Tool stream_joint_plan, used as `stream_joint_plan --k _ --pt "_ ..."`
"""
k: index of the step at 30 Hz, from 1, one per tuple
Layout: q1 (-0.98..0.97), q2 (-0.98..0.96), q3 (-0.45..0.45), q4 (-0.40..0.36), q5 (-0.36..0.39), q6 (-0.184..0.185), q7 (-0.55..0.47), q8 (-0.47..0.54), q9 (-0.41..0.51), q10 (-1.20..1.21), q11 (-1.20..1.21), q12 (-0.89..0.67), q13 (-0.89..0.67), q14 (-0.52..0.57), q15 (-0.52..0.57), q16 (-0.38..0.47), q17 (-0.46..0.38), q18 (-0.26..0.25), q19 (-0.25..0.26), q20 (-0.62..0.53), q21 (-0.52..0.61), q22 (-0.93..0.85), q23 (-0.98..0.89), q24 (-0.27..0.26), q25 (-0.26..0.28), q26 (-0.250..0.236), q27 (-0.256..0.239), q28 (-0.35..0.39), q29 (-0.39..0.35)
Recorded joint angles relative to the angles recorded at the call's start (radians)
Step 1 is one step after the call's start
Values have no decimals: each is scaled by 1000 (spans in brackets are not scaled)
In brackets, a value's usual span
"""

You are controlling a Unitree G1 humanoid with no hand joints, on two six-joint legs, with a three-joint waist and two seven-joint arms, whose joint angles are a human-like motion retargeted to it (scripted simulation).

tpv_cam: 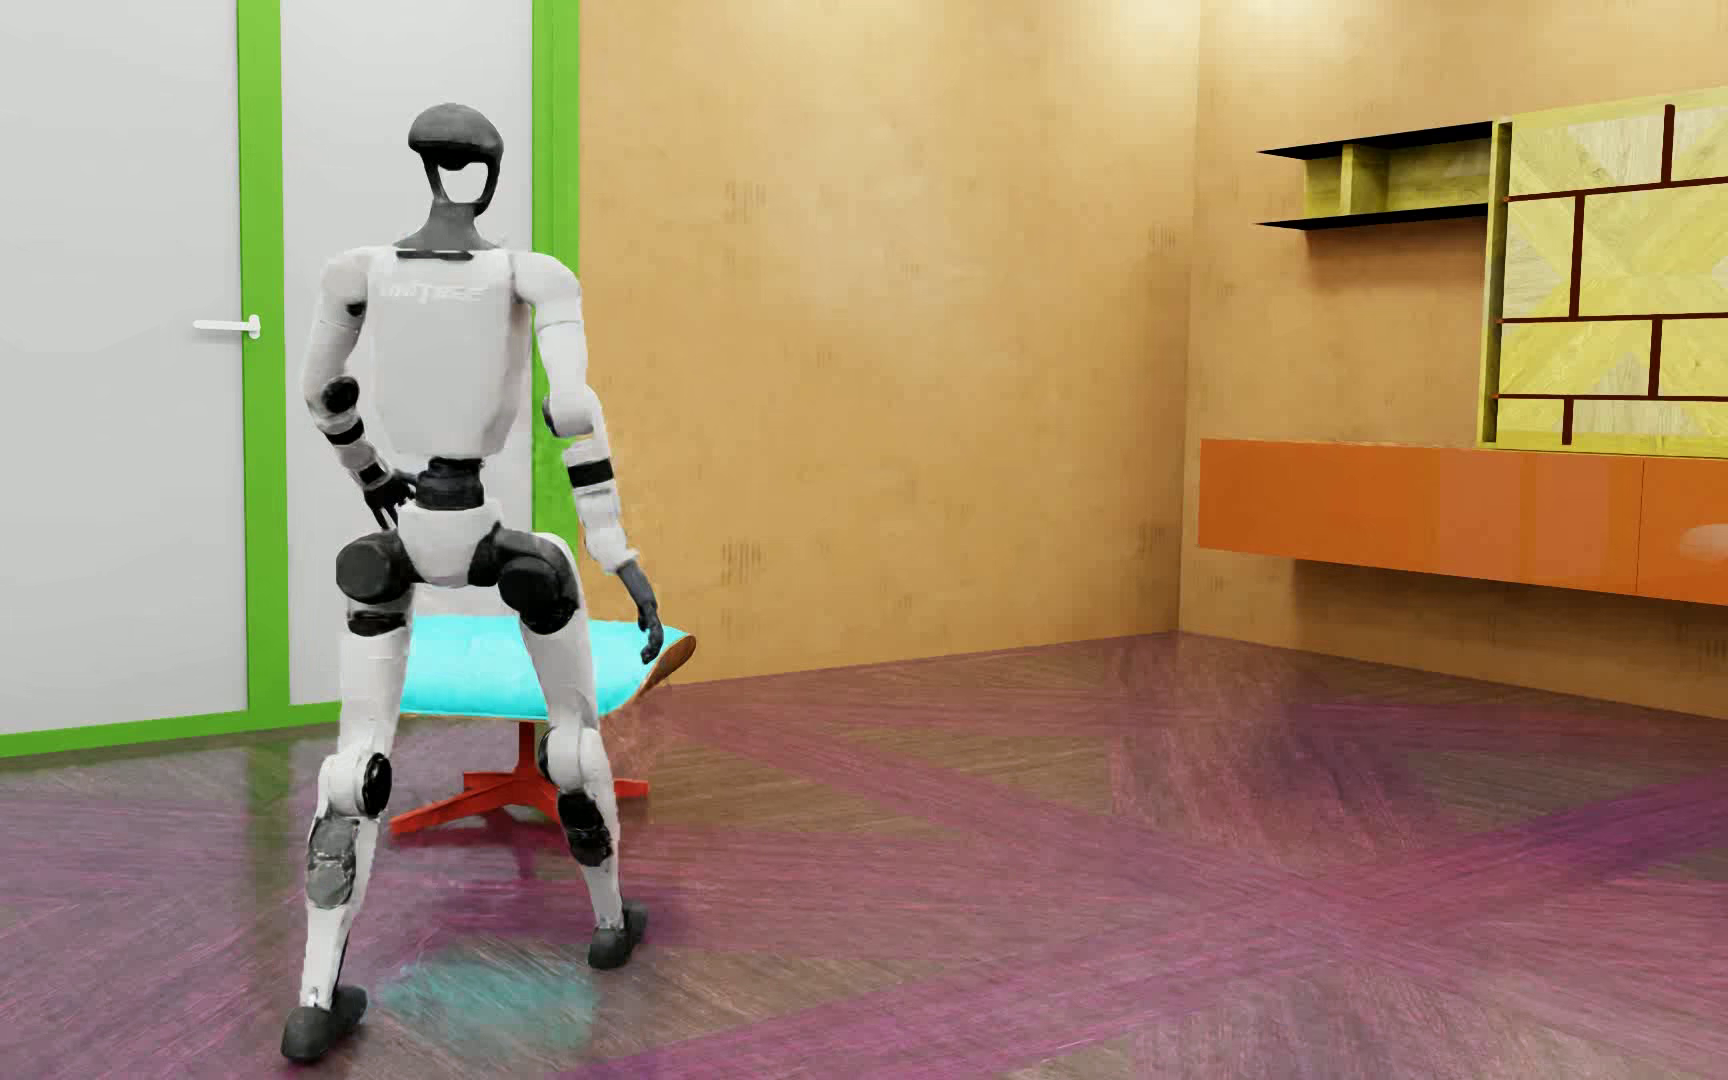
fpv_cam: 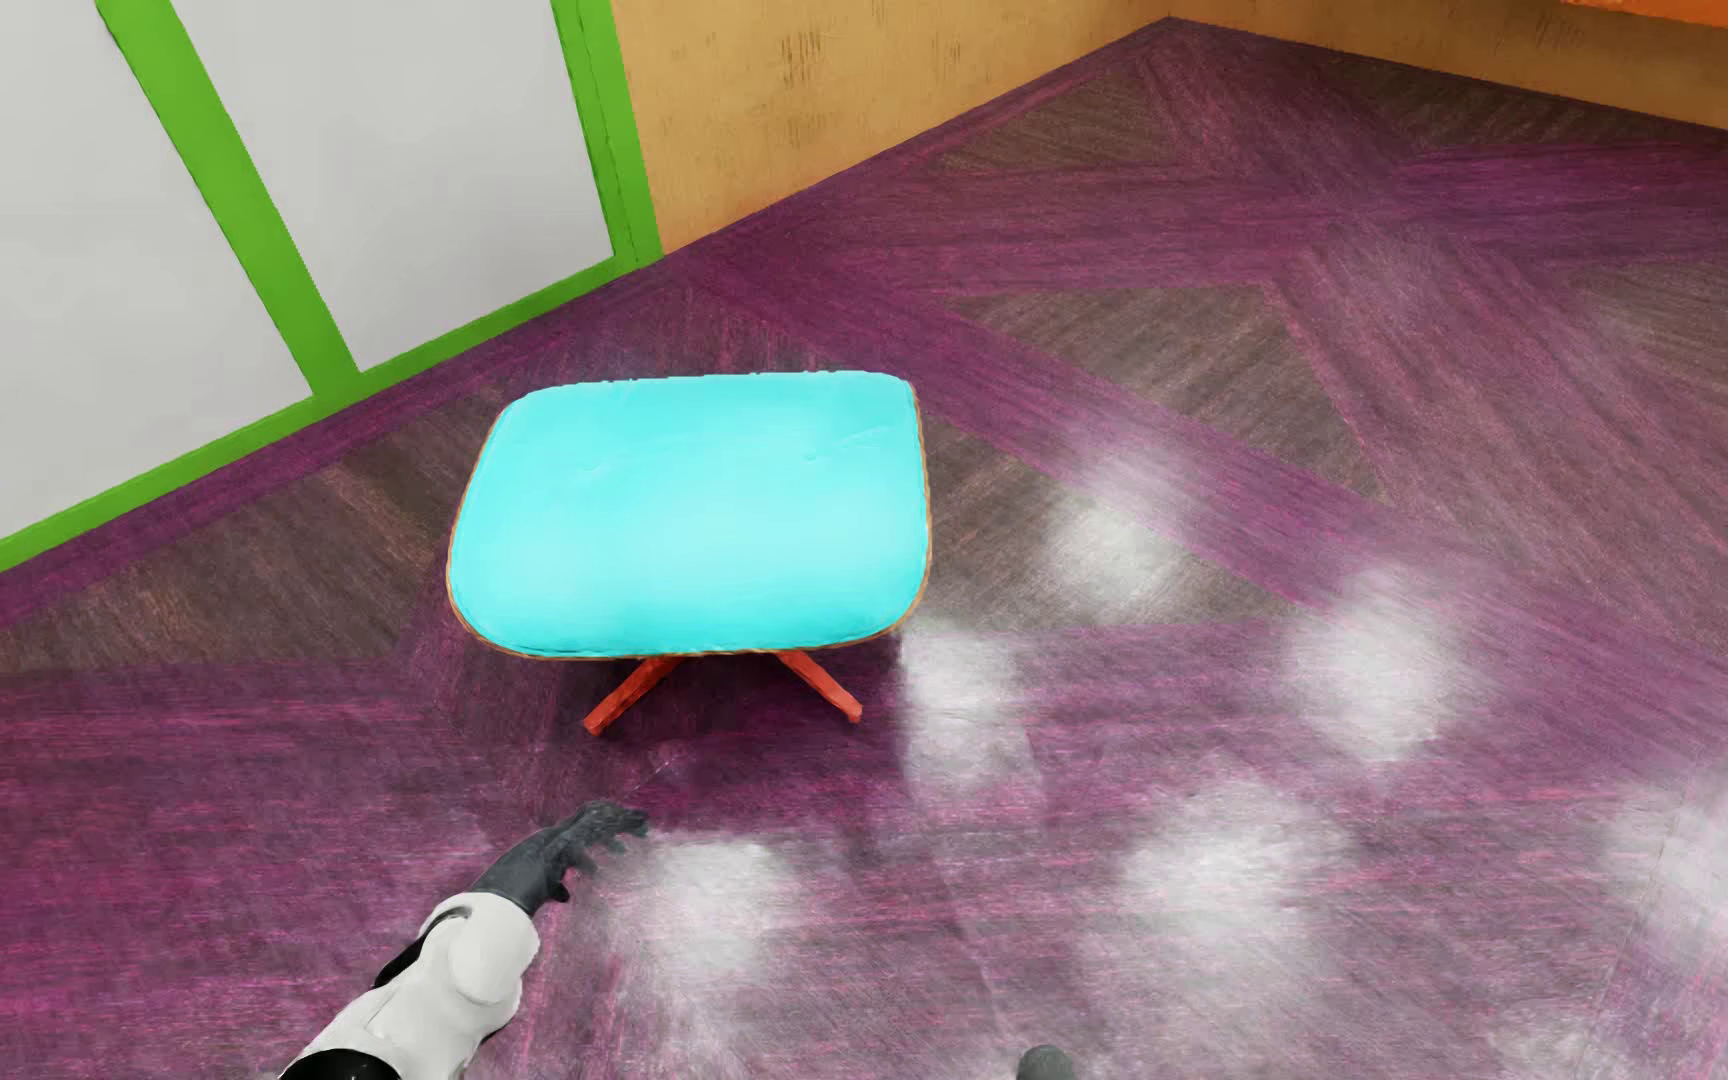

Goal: Sit down on the teal chair

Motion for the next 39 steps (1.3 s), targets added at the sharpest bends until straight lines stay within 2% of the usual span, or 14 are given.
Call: stream_joint_plan --k 2,6,8,11,13,15,17,20,23,27,30,32,33,39 --pt "56 -9 -10 40 -9 -7 -19 52 3 82 129 5 47 -44 87 3 -5 -57 119 -9 -29 -60 10 17 12 -11 -27 -11 17" --pt "-219 154 50 161 9 -2 -97 -46 22 784 211 84 -30 144 -47 -53 5 -201 36 51 -12 13 22 53 -89 -20 -30 -68 35" --pt "-441 246 94 162 20 -11 -91 -108 45 1070 181 112 -123 141 -95 -79 -35 -89 -32 92 37 112 -37 125 -159 -2 -52 -117 50" --pt "-673 415 157 132 58 -12 -116 -155 87 990 42 196 -291 91 -142 -121 -112 -139 -81 170 148 258 -61 140 -167 38 -77 -75 28" --pt "-682 522 188 92 82 -2 -116 -176 86 624 -39 259 -363 123 -179 -121 -196 -87 -78 225 194 325 -85 125 -153 61 -86 -67 -11" --pt "-588 599 183 -50 142 34 74 -233 102 291 -18 320 -413 287 -250 -94 -269 197 -113 273 176 333 -112 149 -102 60 -156 -41 31" --pt "-566 613 163 -83 196 34 32 -203 95 279 34 357 -419 236 -228 -35 -287 274 -147 283 129 316 -129 137 -78 74 -151 -49 14" --pt "-426 295 129 -117 58 -6 22 -163 136 194 856 347 -416 198 -262 5 -222 264 63 306 131 309 -115 88 -4 100 -112 -20 -19" --pt "-400 99 97 -73 17 5 -32 -112 146 254 1125 244 -314 105 -361 5 -145 181 11 216 104 275 -152 17 -42 56 -140 5 -14" --pt "-452 32 66 -15 30 -2 -114 40 129 264 638 154 -238 83 -309 -42 1 40 -86 71 140 56 -151 55 -102 -8 -134 -20 24" --pt "-538 86 84 -79 -20 -29 -265 180 147 255 448 80 -241 136 -299 -85 17 -16 31 -61 142 -63 -189 122 -98 -59 -74 -186 -28" --pt "-766 20 127 -58 -8 8 -263 -1 159 382 425 21 -268 186 -285 -120 -15 -65 -28 -85 136 -103 -239 154 -169 -49 -62 -132 -14" --pt "-790 2 132 -69 -32 22 -260 -26 193 408 493 18 -273 151 -371 -158 -49 -16 34 -73 139 -98 -238 166 -161 -34 -165 -107 -41" --pt "-874 -270 85 121 -8 8 -173 8 324 770 884 33 -324 49 -412 -65 -27 -37 -143 -25 101 -39 -275 159 -109 75 -62 47 -135"
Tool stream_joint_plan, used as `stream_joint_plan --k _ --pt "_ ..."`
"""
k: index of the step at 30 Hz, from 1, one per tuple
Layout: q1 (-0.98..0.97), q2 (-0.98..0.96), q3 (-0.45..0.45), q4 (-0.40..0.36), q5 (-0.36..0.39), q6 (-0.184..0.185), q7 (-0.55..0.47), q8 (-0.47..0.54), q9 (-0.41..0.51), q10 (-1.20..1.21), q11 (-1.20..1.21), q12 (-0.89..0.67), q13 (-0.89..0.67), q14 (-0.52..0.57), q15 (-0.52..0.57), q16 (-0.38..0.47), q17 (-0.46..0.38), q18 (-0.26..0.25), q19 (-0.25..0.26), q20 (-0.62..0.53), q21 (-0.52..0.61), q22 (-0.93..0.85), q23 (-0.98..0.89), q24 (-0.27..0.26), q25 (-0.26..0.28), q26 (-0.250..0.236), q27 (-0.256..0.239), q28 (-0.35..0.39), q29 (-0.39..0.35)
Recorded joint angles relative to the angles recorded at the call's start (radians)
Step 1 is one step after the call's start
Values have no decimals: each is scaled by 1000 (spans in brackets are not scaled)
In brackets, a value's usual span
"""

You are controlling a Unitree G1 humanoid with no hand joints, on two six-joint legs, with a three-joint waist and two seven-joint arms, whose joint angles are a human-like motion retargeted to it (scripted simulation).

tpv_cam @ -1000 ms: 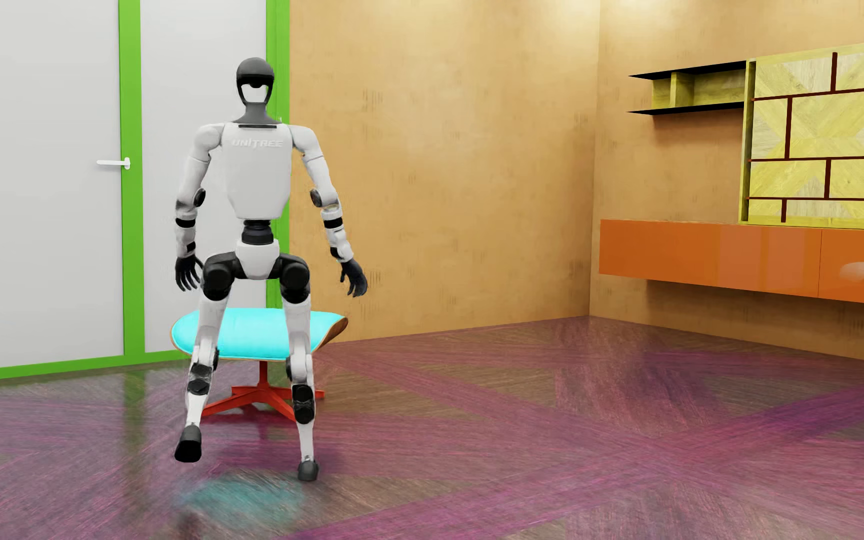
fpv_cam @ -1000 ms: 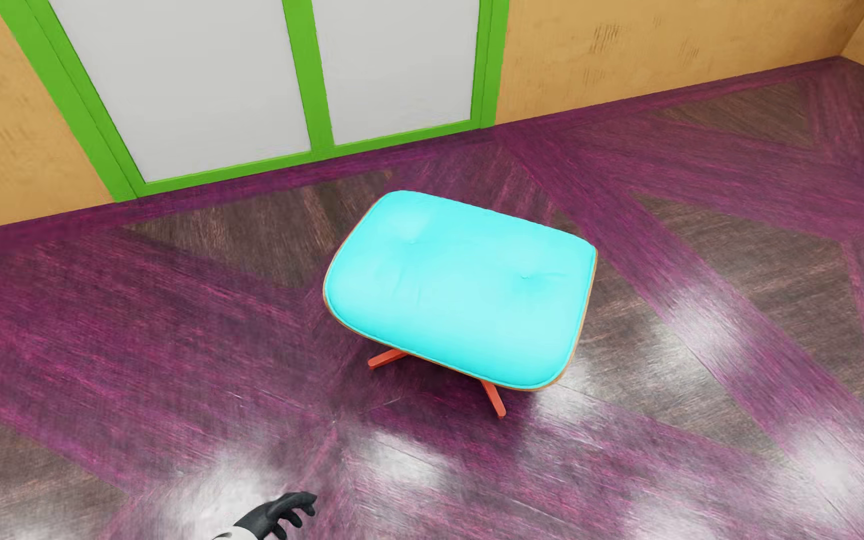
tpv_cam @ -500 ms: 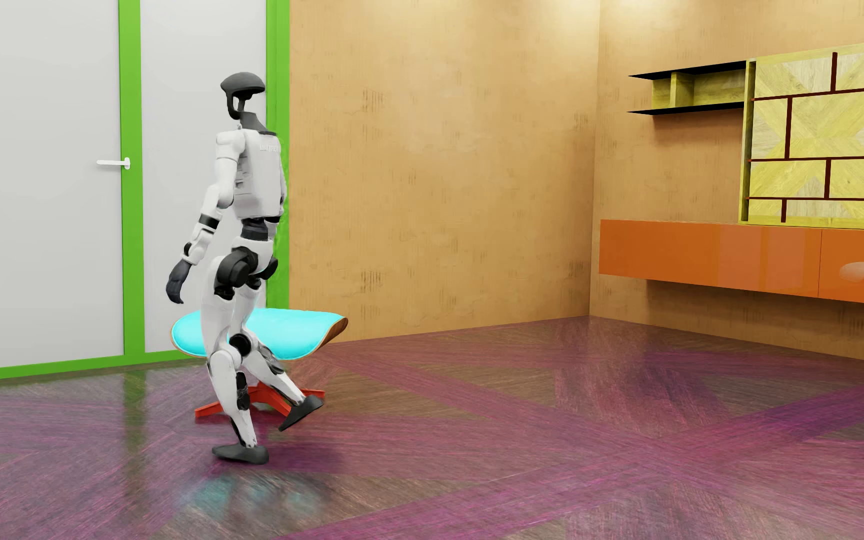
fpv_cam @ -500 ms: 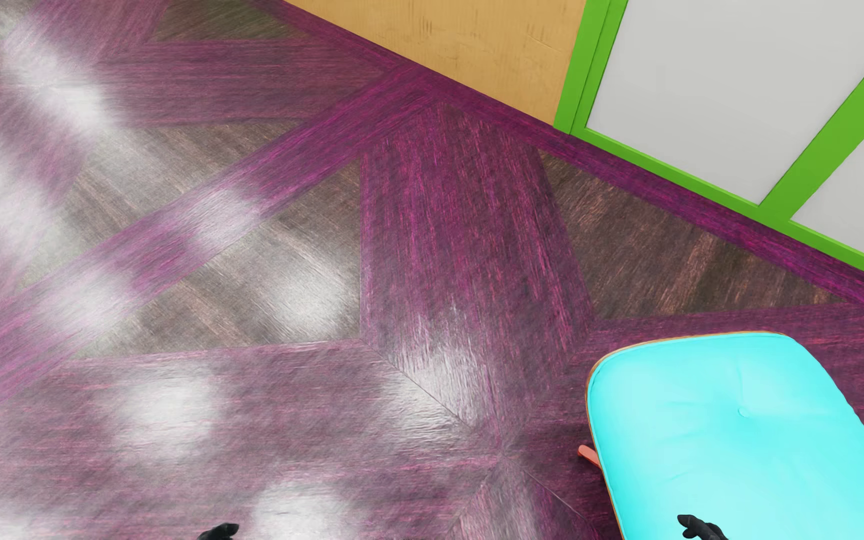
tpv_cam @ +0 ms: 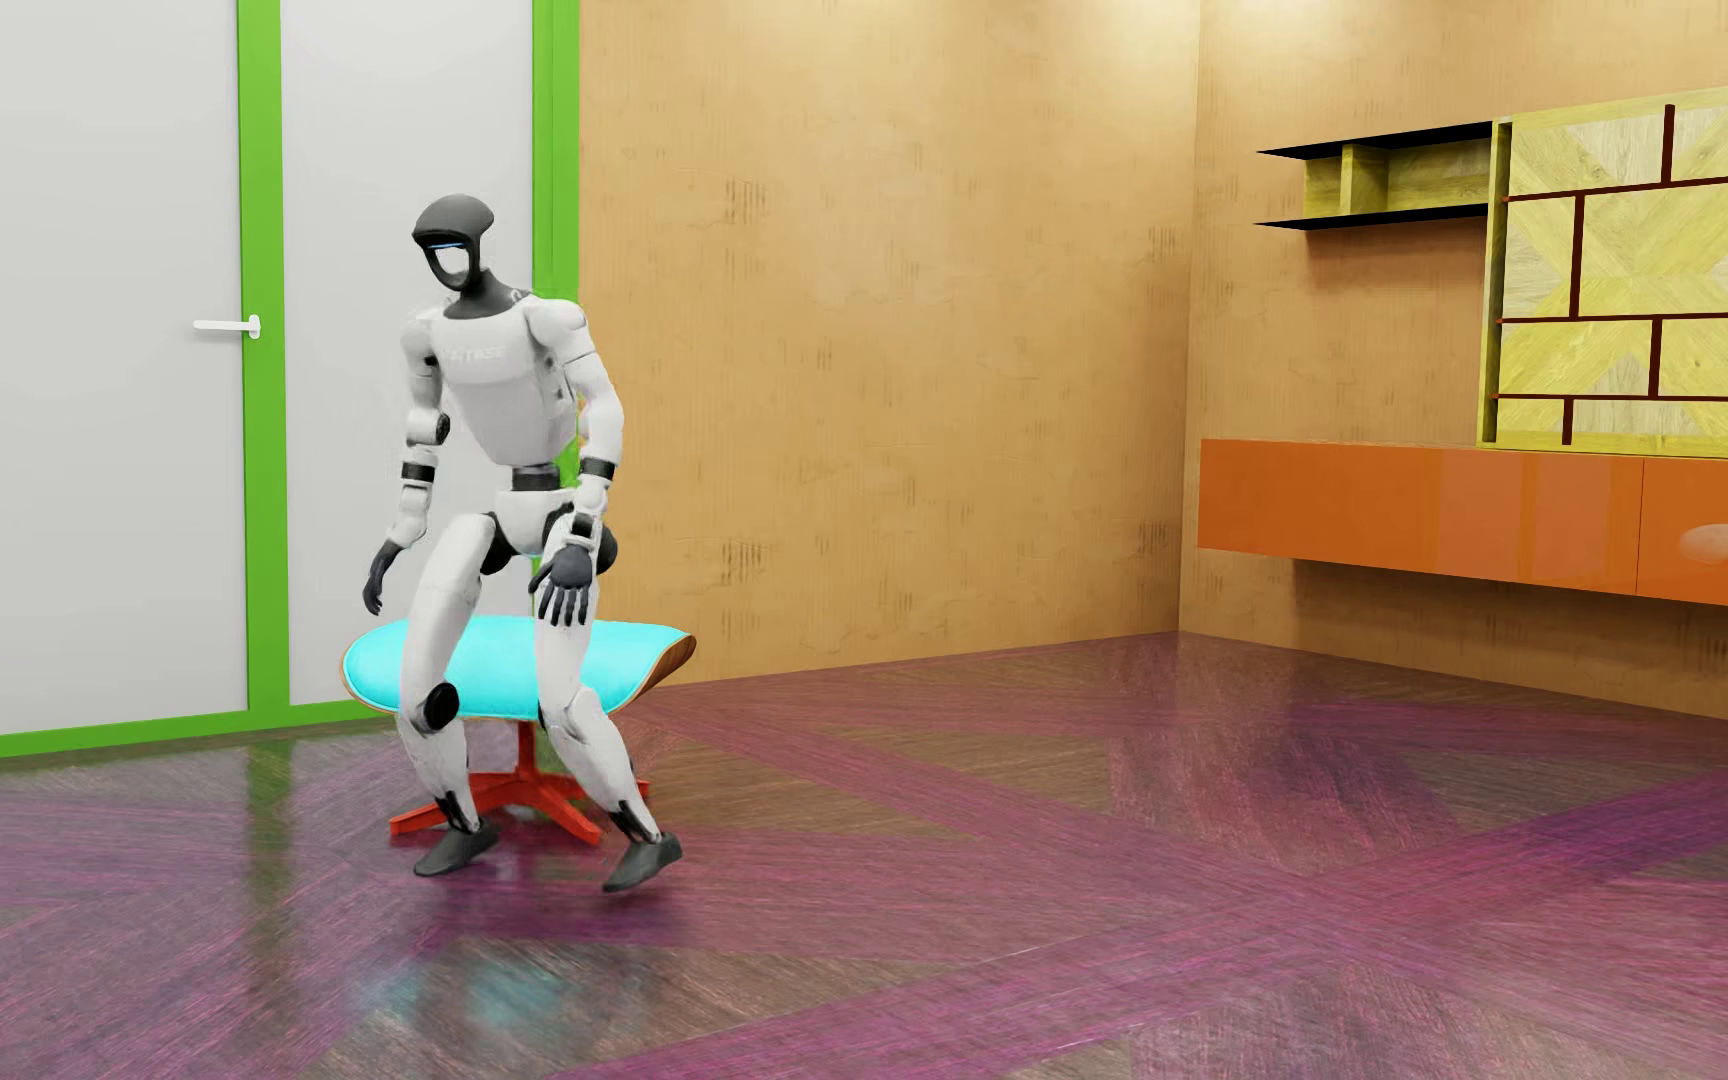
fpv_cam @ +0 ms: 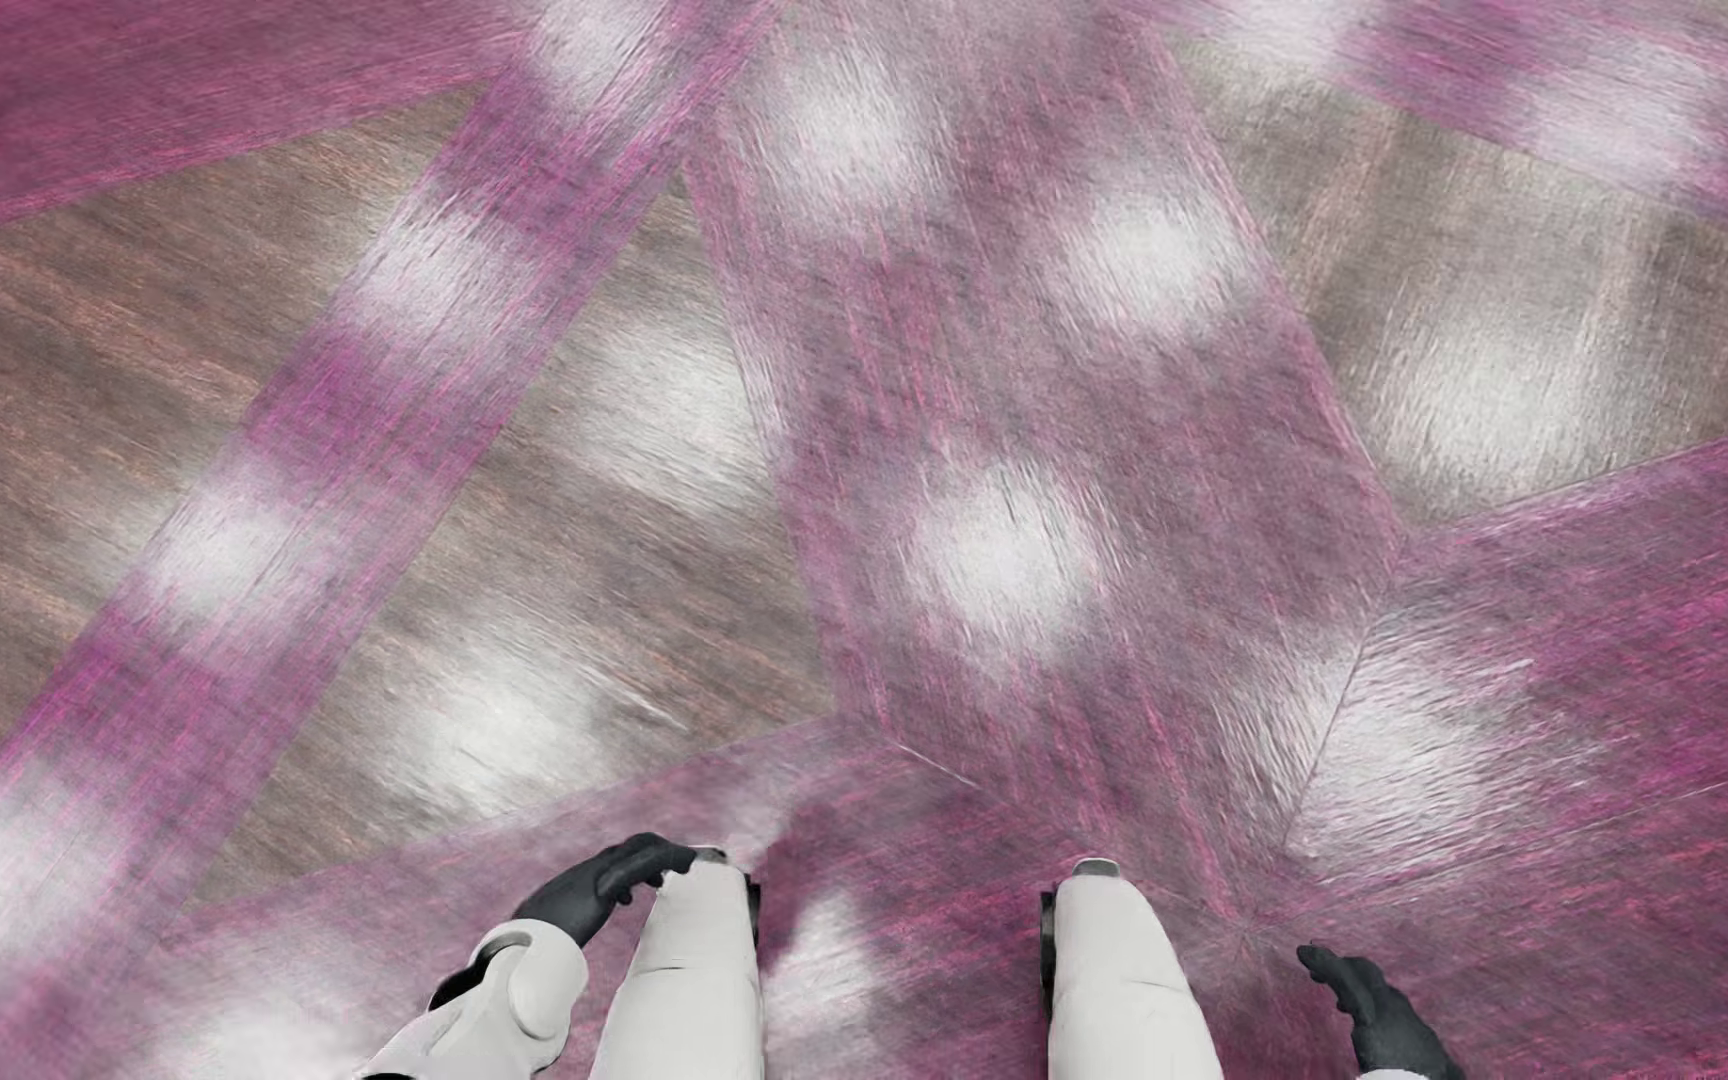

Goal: Sit down on the teal chair

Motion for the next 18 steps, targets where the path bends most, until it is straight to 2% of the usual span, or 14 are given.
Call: stream_joint_plan --k 1,2,3,4,5,7,8,9,10,11,12,13,16,18 --pt "-12 -67 -12 32 -5 11 12 23 39 -21 87 -18 -21 -48 -35 16 -28 -37 14 37 4 8 -9 -15 -20 15 -3 -5 27" --pt "-88 -153 -18 42 -23 19 12 26 63 27 190 -27 -28 -94 -64 32 -39 -51 17 60 -13 9 -20 -47 -54 6 32 3 81" --pt "-219 -252 -19 43 -49 27 2 34 86 153 310 -42 -31 -110 -104 43 -75 -89 35 70 -21 15 -63 -64 -66 6 -41 26 108" --pt "-338 -340 -16 60 -65 45 -10 37 106 265 415 -63 -26 -141 -118 59 -100 -130 45 83 -35 24 -94 -68 -83 25 -56 -3 127" --pt "-406 -422 -7 88 -63 37 18 58 146 356 522 -78 -32 -190 -152 80 -119 -135 58 98 -31 14 -131 -96 -103 36 -44 14 128" --pt "-551 -515 -7 106 -75 46 -47 71 226 543 701 -120 -83 -224 -207 113 -141 -190 77 91 -13 39 -145 -132 -91 38 -45 58 118" --pt "-607 -547 -3 94 -84 47 -63 89 257 616 776 -137 -95 -230 -236 117 -147 -195 81 79 -23 43 -158 -134 -81 31 -39 96 96" --pt "-652 -582 -2 84 -81 45 -80 102 282 684 846 -151 -105 -235 -265 124 -160 -199 81 91 -19 42 -163 -139 -80 42 -19 43 80" --pt "-699 -606 2 82 -76 47 -104 105 299 746 894 -151 -121 -234 -268 131 -164 -200 87 113 -11 21 -168 -129 -91 55 -10 23 51" --pt "-725 -622 4 80 -70 44 -130 125 315 798 951 -138 -129 -236 -299 132 -174 -211 108 117 35 -1 -177 -151 -42 39 -25 30 25" --pt "-722 -619 9 83 -79 42 -138 130 338 829 985 -133 -151 -241 -303 127 -185 -217 135 125 31 -9 -174 -142 -61 35 -2 29 -3" --pt "-711 -599 12 83 -89 43 -138 130 354 838 1003 -131 -174 -230 -319 109 -191 -225 136 123 17 -5 -171 -145 -61 24 1 27 36" --pt "-645 -540 2 103 -119 43 -117 119 366 850 1028 -76 -192 -215 -315 60 -173 -255 142 133 20 11 -153 -143 -42 9 16 67 4" --pt "-598 -500 -1 119 -110 41 -108 122 353 871 1050 -39 -186 -231 -310 35 -168 -262 129 166 42 34 -128 -90 -65 21 16 2 24"
